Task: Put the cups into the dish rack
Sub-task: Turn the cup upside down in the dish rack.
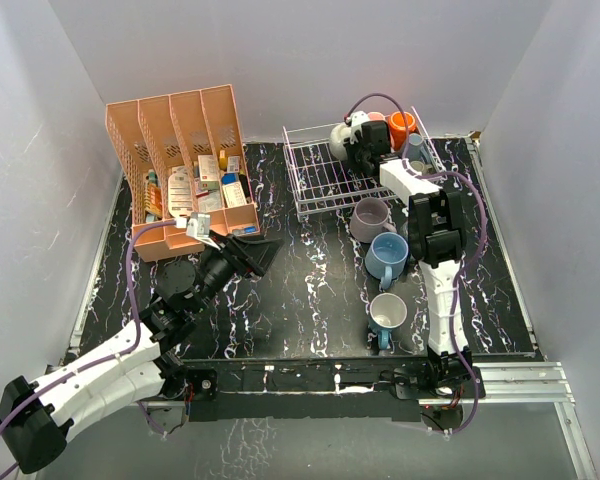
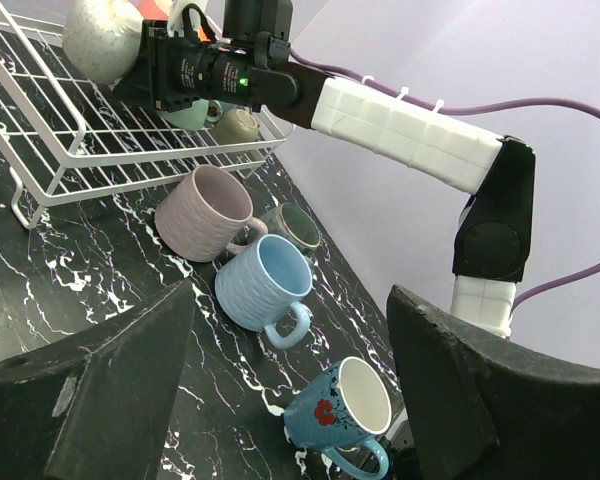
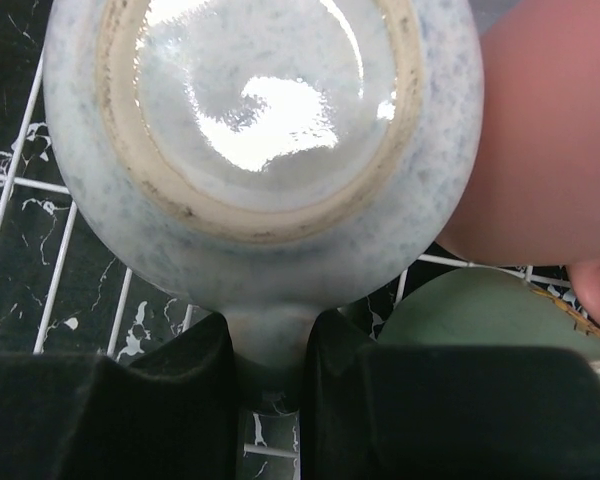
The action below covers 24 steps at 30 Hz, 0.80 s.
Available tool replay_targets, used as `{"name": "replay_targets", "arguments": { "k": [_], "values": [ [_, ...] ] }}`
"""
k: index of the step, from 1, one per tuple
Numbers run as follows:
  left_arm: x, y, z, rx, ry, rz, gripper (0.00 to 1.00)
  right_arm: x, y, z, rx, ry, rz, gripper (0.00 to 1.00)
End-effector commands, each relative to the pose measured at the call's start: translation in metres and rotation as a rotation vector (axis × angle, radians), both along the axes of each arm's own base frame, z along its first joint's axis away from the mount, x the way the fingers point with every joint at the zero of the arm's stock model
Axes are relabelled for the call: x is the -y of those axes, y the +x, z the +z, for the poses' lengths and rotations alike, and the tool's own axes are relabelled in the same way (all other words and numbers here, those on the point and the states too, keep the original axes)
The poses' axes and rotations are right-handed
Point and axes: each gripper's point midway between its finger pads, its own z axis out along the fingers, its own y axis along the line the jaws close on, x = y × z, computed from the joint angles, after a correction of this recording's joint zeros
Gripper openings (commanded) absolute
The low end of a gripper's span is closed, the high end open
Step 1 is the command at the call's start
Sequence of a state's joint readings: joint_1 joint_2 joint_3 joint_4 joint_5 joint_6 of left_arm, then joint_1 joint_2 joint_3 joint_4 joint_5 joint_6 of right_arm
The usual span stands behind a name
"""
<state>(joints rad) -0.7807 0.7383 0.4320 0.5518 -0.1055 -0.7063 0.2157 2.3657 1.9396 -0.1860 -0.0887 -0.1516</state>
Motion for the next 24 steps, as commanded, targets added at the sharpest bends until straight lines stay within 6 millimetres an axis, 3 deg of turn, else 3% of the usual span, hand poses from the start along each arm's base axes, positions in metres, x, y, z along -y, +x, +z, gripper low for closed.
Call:
{"name": "replay_targets", "arguments": {
  "k": [1,10,15,19,24],
  "values": [
    [-0.006,-0.001,0.025,0.052,-0.036,0.019,0.76,-0.005,0.037,0.090,0.275,0.047,-0.016,0.20],
    [-0.009,-0.002,0.027,0.056,-0.043,0.023,0.76,-0.006,0.034,0.092,0.274,0.052,-0.006,0.32],
    [-0.011,-0.003,0.027,0.060,-0.047,0.026,0.76,-0.010,0.028,0.107,0.282,0.078,0.034,0.36],
    [-0.013,-0.005,0.030,0.069,-0.062,0.028,0.76,-0.008,0.026,0.118,0.297,0.090,0.034,0.35],
    [-0.013,-0.006,0.030,0.068,-0.062,0.025,0.76,0.000,0.030,0.125,0.324,0.061,0.012,0.26]
  ]
}}
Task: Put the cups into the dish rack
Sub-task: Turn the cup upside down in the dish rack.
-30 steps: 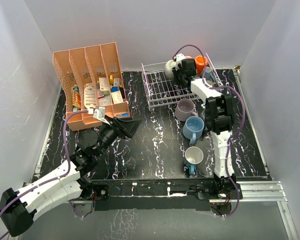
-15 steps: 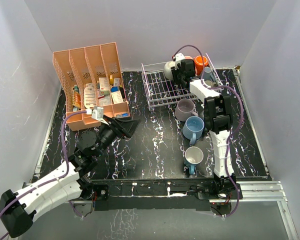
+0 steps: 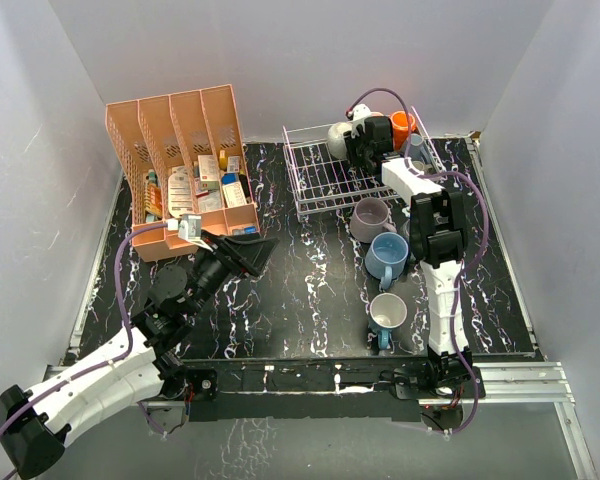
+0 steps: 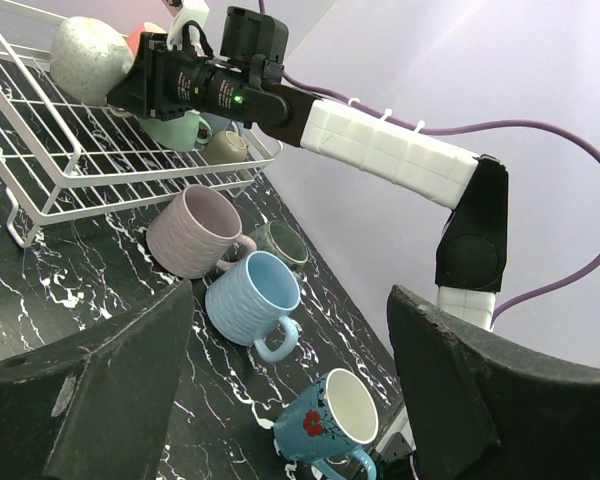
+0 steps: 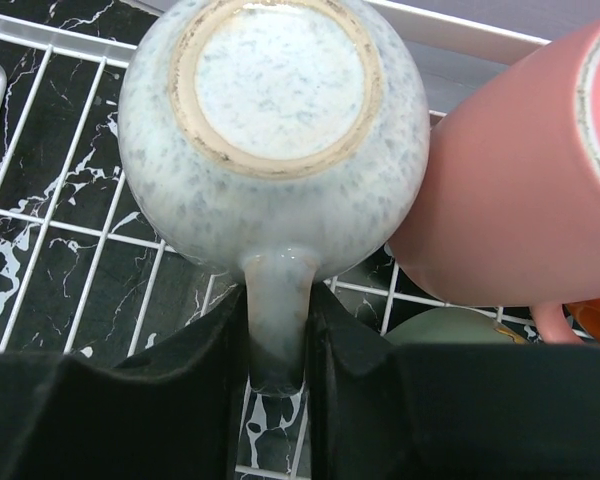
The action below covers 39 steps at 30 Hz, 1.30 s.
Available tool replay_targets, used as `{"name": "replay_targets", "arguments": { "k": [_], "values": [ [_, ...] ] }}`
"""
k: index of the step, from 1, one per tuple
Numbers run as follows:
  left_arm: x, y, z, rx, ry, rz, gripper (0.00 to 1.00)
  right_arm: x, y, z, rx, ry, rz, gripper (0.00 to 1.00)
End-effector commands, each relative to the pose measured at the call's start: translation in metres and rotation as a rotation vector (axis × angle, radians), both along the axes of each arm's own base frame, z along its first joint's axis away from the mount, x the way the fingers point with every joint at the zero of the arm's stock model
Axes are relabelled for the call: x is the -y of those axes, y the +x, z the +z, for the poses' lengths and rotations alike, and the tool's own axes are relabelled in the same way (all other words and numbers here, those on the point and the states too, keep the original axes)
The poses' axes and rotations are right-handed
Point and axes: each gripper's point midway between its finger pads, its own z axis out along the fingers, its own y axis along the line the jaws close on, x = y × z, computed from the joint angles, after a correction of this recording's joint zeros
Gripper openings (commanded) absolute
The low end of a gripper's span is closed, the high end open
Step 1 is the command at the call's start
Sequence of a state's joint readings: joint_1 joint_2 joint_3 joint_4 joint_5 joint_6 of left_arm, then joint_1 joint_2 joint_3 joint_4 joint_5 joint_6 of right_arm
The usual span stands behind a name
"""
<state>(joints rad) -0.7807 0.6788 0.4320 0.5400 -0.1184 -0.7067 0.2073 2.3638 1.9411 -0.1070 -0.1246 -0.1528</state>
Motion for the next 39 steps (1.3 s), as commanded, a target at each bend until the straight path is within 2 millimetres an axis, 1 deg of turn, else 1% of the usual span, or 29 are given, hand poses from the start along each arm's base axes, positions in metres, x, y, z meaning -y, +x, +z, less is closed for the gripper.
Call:
{"name": "replay_targets", "arguments": {
  "k": [1,6,11,14,18,22,25,26,27,29,35,38,39],
  "values": [
    [-0.005,-0.001,0.014,0.035,-0.027,0.014,0.76,0.005,0.019,0.107,0.251,0.020,-0.023,0.25],
    [-0.006,-0.001,0.013,0.033,-0.027,0.017,0.76,0.017,0.025,0.107,0.264,-0.019,-0.066,0.21],
    [-0.005,0.000,0.013,0.032,-0.025,0.018,0.76,0.033,0.030,0.105,0.266,-0.035,-0.107,0.20],
    [-0.003,0.001,0.012,0.029,-0.023,0.013,0.76,0.043,0.031,0.105,0.263,-0.027,-0.116,0.23],
    [-0.001,0.002,0.012,0.029,-0.020,0.010,0.76,0.049,0.029,0.104,0.252,-0.010,-0.104,0.32],
    [0.001,0.002,0.014,0.029,-0.020,0.003,0.76,0.042,0.021,0.104,0.241,0.012,-0.054,0.44],
    [0.001,0.002,0.015,0.031,-0.023,0.002,0.76,0.037,0.015,0.109,0.241,0.026,-0.018,0.47],
    [0.000,0.002,0.016,0.031,-0.025,0.002,0.76,0.035,0.013,0.114,0.246,0.032,-0.009,0.47],
    [0.000,0.002,0.015,0.031,-0.024,0.002,0.76,0.034,0.012,0.113,0.243,0.035,-0.006,0.47],
    [0.000,0.001,0.016,0.031,-0.024,0.001,0.76,0.034,0.009,0.119,0.248,0.038,-0.004,0.47],
    [0.000,0.000,0.017,0.033,-0.026,-0.003,0.76,0.036,0.002,0.139,0.278,0.039,-0.004,0.45],
    [-0.001,0.000,0.016,0.033,-0.029,-0.002,0.76,0.031,-0.004,0.147,0.291,0.041,0.033,0.45],
    [-0.001,-0.001,0.016,0.032,-0.032,-0.003,0.76,0.025,-0.008,0.150,0.294,0.038,0.079,0.44]
  ]
}}
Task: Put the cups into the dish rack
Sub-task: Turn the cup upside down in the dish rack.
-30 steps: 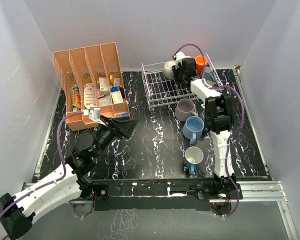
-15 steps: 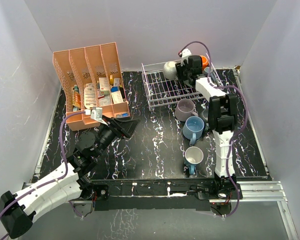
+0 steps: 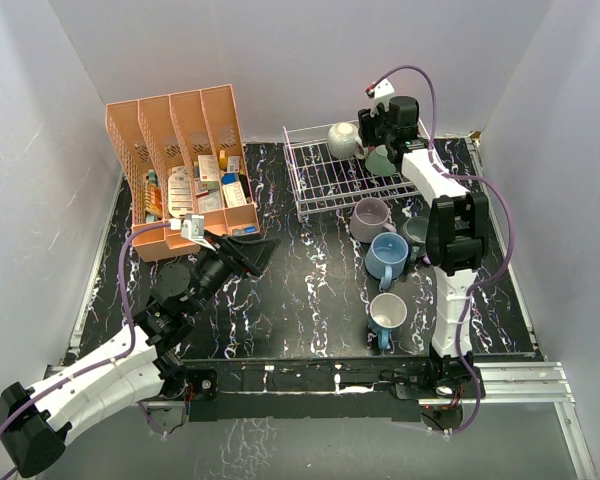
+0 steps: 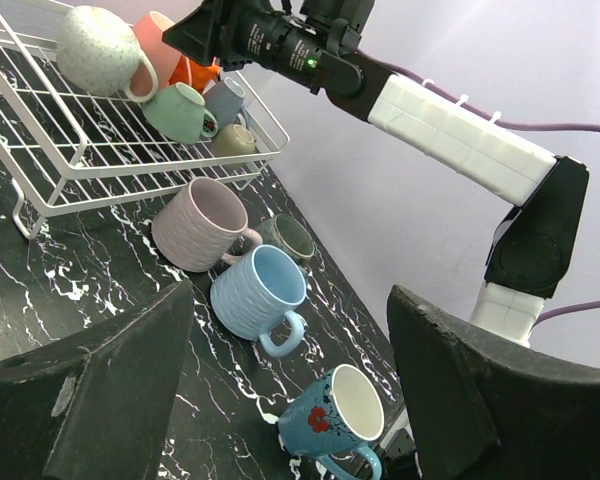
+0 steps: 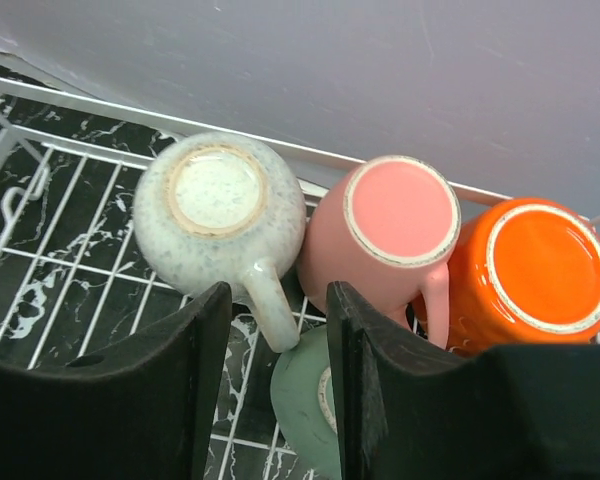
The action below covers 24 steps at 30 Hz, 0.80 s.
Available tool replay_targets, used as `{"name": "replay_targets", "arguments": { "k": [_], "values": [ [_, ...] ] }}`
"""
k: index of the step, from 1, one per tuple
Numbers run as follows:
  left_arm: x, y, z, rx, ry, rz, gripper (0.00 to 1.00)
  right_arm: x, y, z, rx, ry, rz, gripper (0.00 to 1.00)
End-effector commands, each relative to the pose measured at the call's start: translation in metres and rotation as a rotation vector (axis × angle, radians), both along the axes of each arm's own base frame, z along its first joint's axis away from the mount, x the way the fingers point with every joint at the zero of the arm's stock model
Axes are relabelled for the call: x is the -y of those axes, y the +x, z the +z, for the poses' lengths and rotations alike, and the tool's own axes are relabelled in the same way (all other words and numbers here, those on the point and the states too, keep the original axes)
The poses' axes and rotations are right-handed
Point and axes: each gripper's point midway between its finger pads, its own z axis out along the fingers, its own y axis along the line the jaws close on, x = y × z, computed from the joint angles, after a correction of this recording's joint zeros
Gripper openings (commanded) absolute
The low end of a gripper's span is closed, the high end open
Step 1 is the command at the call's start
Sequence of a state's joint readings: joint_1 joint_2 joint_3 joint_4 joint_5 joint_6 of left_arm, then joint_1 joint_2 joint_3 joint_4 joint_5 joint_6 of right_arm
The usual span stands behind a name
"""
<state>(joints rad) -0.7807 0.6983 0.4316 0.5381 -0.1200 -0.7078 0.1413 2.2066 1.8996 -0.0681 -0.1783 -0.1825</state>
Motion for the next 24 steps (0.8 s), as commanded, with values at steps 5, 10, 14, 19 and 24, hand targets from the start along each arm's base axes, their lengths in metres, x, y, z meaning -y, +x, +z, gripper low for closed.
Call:
{"name": "replay_targets", "arguments": {
  "k": [5,10,14,19,24],
  "values": [
    [-0.005,-0.004,0.020,0.045,-0.049,0.000,0.76,-0.044,-0.036,0.046,0.117,-0.072,0.387,0.10],
    [-0.006,-0.005,0.020,0.042,-0.048,0.001,0.76,-0.044,-0.029,0.012,0.029,-0.087,0.409,0.08],
    [-0.008,-0.006,0.019,0.038,-0.046,0.005,0.76,-0.035,-0.020,-0.009,-0.018,-0.101,0.361,0.08],
    [-0.009,-0.006,0.018,0.038,-0.049,0.009,0.76,-0.019,-0.008,-0.021,-0.034,-0.130,0.281,0.08],
    [-0.008,-0.005,0.017,0.035,-0.045,0.007,0.76,0.003,0.005,-0.024,-0.026,-0.131,0.184,0.08]
  ]
}}
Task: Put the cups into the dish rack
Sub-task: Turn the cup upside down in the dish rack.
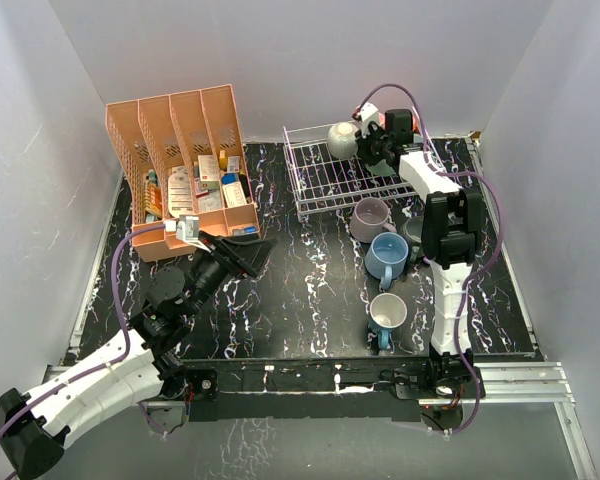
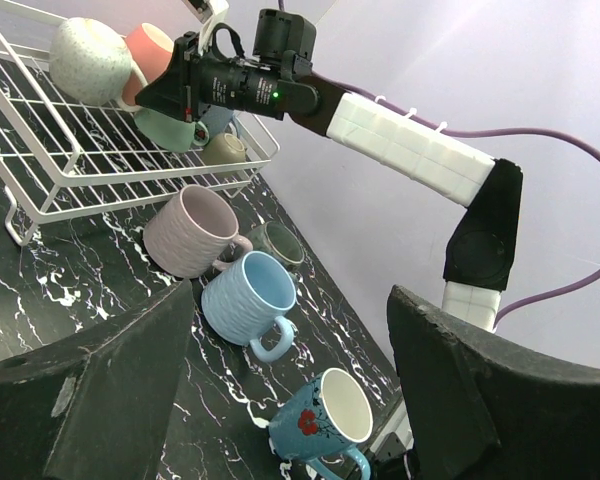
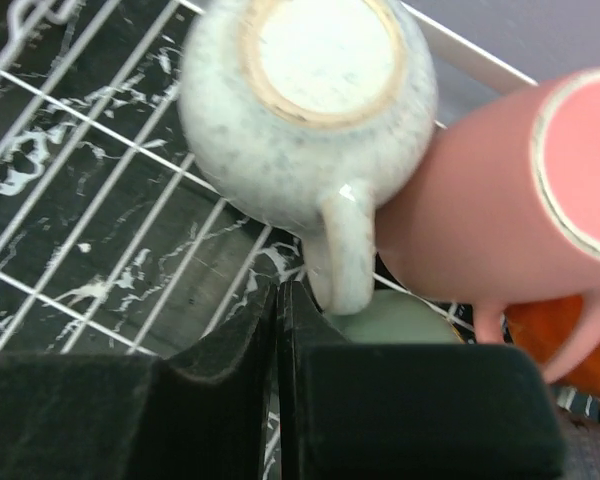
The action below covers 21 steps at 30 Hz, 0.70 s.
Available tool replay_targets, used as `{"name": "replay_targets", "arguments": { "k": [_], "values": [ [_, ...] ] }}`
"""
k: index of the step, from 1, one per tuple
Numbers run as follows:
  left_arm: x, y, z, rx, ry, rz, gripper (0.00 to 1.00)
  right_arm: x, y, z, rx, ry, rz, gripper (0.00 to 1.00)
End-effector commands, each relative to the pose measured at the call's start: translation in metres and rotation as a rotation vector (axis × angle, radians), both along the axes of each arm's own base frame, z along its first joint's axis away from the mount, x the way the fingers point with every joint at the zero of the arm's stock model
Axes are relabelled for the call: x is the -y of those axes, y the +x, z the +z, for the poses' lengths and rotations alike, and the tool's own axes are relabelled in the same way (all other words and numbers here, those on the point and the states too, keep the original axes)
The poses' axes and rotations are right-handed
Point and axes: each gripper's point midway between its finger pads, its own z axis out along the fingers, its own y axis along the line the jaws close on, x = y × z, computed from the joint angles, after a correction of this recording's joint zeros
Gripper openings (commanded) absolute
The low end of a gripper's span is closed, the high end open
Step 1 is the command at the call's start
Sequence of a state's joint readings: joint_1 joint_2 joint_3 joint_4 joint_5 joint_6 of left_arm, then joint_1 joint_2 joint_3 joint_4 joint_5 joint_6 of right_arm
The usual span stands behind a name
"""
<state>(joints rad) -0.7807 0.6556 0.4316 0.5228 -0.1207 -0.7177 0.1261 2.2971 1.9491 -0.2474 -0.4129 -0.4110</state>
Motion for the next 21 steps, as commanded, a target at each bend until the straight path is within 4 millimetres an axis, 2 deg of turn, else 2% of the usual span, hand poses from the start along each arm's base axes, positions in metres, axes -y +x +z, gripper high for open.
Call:
{"name": "replay_targets", "arguments": {
  "k": [1,6,10,14,21],
  "values": [
    [-0.003,0.000,0.008,0.022,-0.018,0.008,0.76,0.026,0.028,0.041,0.125,-0.004,-0.121,0.08],
    [-0.002,0.000,0.008,0.022,-0.020,0.007,0.76,0.044,0.037,0.051,0.164,0.008,-0.197,0.08],
    [-0.002,0.000,0.009,0.021,-0.019,0.004,0.76,0.047,0.037,0.060,0.178,0.024,-0.200,0.08],
    [-0.002,0.000,0.009,0.020,-0.017,0.004,0.76,0.040,0.027,0.070,0.180,0.043,-0.154,0.08],
    [0.000,0.000,0.009,0.020,-0.018,-0.004,0.76,0.024,-0.006,0.105,0.198,0.090,-0.037,0.15]
  ]
}}
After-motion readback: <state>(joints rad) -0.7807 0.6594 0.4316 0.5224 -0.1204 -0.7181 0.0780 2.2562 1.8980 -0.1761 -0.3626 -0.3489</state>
